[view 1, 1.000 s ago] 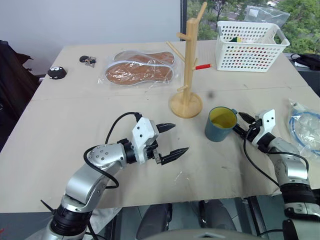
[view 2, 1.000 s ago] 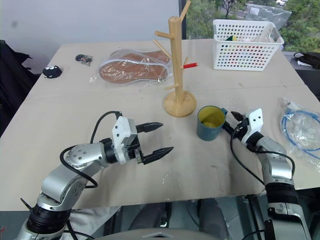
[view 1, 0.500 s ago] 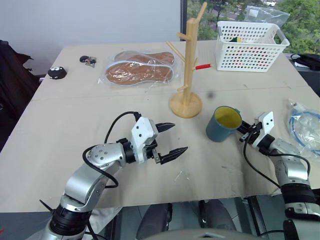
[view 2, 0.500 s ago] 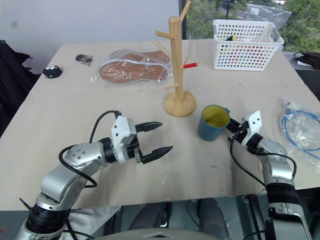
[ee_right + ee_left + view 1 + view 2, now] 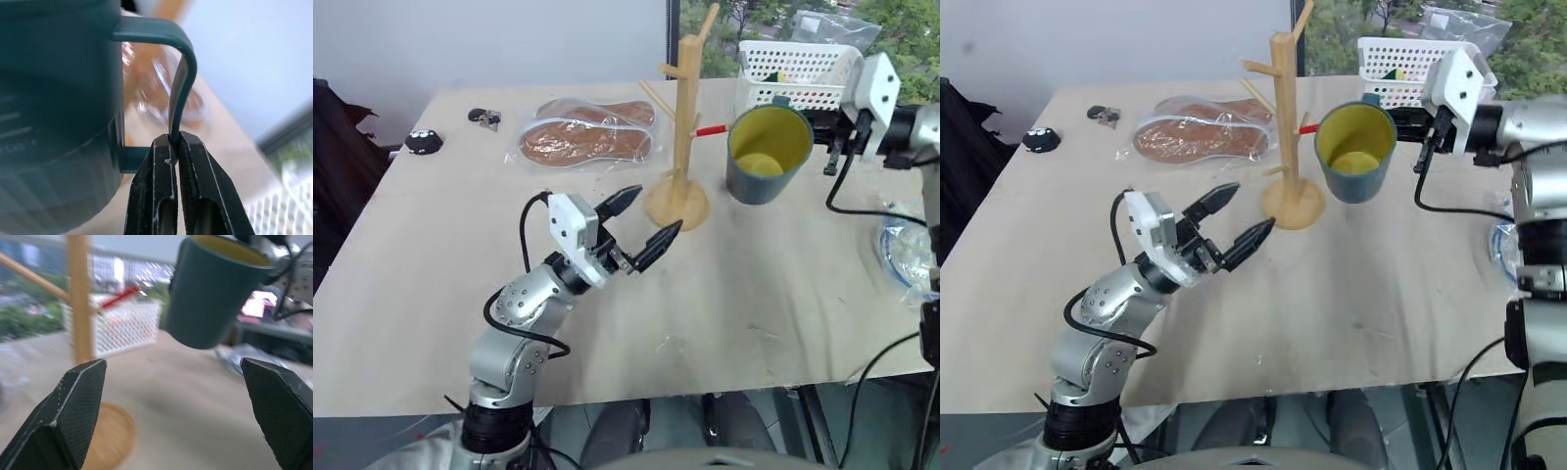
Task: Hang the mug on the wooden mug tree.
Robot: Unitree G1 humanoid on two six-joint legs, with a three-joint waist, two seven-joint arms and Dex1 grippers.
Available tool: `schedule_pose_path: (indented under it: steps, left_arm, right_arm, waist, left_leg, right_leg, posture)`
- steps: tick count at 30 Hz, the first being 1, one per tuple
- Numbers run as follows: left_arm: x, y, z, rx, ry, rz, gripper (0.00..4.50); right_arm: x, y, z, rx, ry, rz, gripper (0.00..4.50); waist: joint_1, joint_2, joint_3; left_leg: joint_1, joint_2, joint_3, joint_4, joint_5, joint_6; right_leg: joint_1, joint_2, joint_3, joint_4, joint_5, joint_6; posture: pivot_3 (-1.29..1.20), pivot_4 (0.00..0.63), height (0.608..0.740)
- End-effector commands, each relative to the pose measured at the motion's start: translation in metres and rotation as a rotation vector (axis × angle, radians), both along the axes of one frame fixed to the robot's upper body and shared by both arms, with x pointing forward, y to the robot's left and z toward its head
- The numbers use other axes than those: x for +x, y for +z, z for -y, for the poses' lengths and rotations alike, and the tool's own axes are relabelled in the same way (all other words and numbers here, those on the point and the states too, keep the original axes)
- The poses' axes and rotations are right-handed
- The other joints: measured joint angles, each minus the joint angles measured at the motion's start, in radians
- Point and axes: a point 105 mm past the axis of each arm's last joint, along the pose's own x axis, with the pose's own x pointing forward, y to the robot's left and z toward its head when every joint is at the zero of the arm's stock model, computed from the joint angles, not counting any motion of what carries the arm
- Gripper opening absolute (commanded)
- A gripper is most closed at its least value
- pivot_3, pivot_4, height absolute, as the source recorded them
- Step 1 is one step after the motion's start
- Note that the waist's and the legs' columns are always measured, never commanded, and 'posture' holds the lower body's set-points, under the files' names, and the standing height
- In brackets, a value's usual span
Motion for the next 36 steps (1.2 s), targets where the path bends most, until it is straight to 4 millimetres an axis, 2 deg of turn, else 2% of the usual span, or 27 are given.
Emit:
schedule_pose_path:
  steps: [1,5,11,20,26,36]
  left_arm:
    - [-0.006,0.021,0.004,-0.053,0.037,0.104,4.50]
    - [-0.010,0.024,0.007,-0.099,0.047,0.122,4.50]
    - [-0.014,0.025,0.010,-0.122,0.036,0.144,4.50]
    - [-0.009,0.033,0.014,-0.127,0.036,0.167,4.50]
    - [-0.011,0.040,0.012,-0.133,0.045,0.186,4.50]
    - [-0.013,0.035,0.004,-0.133,0.064,0.190,4.50]
  right_arm:
    - [-0.001,0.010,-0.007,-0.140,0.050,0.016,0.03]
    - [0.003,0.019,-0.014,-0.239,0.059,0.005,0.03]
    - [0.008,0.020,-0.010,-0.309,0.035,-0.001,0.03]
    - [0.015,0.026,-0.020,-0.278,0.016,-0.002,0.03]
    - [0.026,0.026,-0.024,-0.265,-0.030,0.023,0.03]
    - [0.035,0.031,-0.031,-0.246,-0.046,0.052,0.03]
  waist:
    - [0.003,0.000,0.000]
    - [0.002,0.000,0.000]
    - [0.001,0.000,0.000]
    - [-0.005,0.001,0.001]
    - [-0.003,0.001,0.001]
    - [-0.005,0.001,0.001]
  left_leg:
    - [-0.001,0.000,0.000,0.000,0.000,0.000]
    - [-0.002,-0.003,0.000,0.001,0.000,0.001]
    - [-0.002,-0.002,-0.001,0.000,0.000,0.001]
    - [-0.002,-0.002,0.000,0.000,0.000,0.001]
    - [-0.002,-0.002,0.000,0.000,0.000,0.000]
    - [-0.002,-0.002,0.001,-0.001,0.000,0.000]
  right_leg:
    - [0.000,-0.001,0.000,0.000,0.000,0.000]
    - [-0.002,-0.003,0.000,0.000,0.000,0.000]
    - [-0.002,-0.002,-0.001,0.001,0.000,0.000]
    - [-0.003,-0.002,0.000,0.001,0.000,0.000]
    - [-0.003,-0.002,0.000,0.001,0.000,0.000]
    - [-0.005,-0.002,0.001,0.001,0.000,0.000]
  posture:
    - [0.00,0.150,0.740]
    - [0.00,0.150,0.740]
    - [0.00,0.150,0.740]
    - [0.00,0.150,0.740]
    - [0.00,0.150,0.740]
    - [0.00,0.150,0.740]
